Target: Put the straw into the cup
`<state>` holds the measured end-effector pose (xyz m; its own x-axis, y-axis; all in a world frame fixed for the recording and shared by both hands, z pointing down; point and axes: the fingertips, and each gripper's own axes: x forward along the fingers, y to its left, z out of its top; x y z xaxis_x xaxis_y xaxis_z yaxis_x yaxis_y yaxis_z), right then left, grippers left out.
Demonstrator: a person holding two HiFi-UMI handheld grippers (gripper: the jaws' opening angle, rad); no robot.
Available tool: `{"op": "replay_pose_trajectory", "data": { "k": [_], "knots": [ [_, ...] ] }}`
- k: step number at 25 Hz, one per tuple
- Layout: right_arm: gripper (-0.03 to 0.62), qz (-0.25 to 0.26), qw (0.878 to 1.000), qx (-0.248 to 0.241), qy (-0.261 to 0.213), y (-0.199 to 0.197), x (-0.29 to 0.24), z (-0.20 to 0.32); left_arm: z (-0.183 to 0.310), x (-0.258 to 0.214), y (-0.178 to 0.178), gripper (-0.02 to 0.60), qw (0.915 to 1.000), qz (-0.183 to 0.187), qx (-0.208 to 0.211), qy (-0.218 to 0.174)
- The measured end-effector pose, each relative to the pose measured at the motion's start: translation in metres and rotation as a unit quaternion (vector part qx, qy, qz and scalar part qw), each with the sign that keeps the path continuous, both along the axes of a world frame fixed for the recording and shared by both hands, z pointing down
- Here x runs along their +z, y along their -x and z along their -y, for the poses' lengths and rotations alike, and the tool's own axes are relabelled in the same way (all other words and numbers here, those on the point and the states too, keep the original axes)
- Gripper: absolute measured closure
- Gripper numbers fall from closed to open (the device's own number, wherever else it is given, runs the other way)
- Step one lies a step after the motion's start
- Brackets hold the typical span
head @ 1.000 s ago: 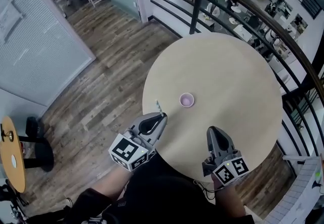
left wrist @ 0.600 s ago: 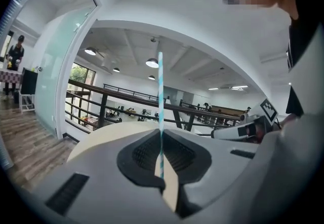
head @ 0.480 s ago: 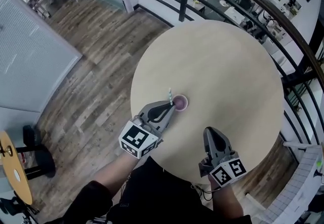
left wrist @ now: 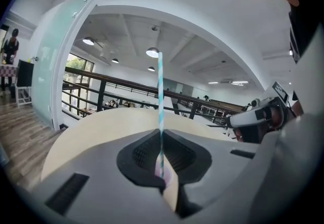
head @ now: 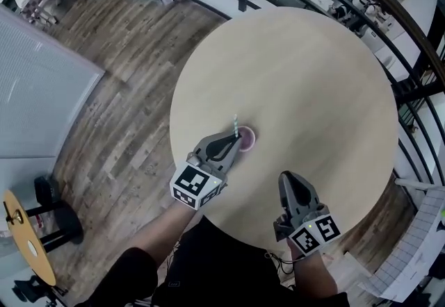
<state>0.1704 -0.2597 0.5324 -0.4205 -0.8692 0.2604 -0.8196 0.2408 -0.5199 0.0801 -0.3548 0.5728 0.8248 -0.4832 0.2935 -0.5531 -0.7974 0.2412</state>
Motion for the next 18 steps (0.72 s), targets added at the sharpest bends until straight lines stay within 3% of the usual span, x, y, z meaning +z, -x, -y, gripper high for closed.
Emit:
{"op": "replay_pose_trajectory", "data": {
  "k": [18],
  "knots": [
    [0.572, 0.012, 1.000, 0.008, 0.018, -0.011, 0.021, -0.002, 0.004, 0.059, -0.013, 0.563, 0.9987, 0.036, 0.002, 0.036]
  ]
}}
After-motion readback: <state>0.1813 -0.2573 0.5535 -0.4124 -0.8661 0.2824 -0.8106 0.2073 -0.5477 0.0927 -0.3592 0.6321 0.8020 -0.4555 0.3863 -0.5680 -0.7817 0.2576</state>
